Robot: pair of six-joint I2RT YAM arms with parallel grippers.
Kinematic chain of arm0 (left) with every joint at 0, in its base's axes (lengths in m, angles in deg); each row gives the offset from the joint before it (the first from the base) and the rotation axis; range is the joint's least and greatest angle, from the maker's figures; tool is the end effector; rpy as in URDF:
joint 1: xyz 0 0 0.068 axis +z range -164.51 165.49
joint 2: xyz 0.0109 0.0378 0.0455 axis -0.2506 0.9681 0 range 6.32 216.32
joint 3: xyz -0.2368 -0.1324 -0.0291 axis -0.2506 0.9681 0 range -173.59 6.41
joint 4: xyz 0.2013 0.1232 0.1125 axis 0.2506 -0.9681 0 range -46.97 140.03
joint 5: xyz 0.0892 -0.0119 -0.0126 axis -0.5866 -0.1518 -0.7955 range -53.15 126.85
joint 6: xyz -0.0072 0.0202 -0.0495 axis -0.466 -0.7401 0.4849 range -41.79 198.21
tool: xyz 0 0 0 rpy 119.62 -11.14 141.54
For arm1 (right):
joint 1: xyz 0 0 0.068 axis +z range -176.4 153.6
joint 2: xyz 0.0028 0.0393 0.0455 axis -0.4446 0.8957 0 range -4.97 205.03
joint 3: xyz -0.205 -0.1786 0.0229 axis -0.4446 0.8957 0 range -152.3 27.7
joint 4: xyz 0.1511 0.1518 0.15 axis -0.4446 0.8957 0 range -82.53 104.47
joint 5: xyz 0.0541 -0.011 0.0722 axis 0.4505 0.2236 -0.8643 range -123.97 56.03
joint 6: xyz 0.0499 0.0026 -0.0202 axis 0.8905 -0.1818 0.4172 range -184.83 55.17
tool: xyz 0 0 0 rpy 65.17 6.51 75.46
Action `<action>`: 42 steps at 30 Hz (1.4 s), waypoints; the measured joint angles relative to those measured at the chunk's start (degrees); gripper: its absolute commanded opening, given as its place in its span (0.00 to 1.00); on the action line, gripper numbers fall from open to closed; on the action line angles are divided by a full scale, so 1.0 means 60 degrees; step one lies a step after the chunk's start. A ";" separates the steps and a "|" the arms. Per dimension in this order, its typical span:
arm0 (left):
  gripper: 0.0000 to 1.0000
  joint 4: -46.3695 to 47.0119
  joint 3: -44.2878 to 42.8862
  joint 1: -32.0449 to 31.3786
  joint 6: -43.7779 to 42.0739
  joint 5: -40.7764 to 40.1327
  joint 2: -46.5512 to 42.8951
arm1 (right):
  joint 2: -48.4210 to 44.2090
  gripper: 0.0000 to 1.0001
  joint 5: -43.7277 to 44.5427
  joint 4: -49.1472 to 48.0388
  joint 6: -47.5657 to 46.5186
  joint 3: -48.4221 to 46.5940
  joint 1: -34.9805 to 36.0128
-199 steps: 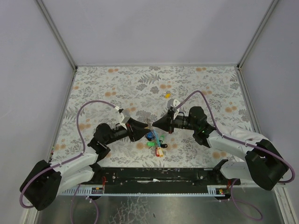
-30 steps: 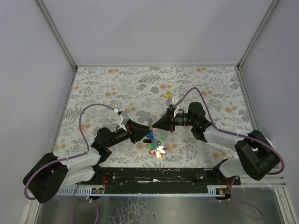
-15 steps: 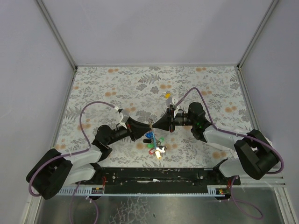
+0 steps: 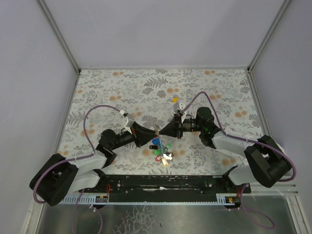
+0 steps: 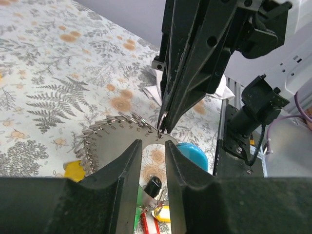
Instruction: Put the keys on the keyring
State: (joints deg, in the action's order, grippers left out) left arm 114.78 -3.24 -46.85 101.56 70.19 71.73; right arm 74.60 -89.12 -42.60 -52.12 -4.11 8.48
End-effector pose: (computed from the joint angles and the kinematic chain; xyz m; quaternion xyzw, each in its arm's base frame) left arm 0.1585 -0.1235 0.2010 0.2663 0.6032 -0.5050 0.5570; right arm 0.2094 0.1815 0.2358 -0.4457 0.5384 0.5513 0.4556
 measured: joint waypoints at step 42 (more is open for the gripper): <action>0.00 -0.4320 -0.0929 -0.0645 -0.2845 0.0000 -0.2160 | -0.1359 0.35 0.0331 0.2313 -0.1810 -0.0040 0.0058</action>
State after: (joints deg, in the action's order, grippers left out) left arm 88.86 -8.81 -50.72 84.49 70.19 58.77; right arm 66.45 -87.13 -28.72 -62.98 -4.35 8.83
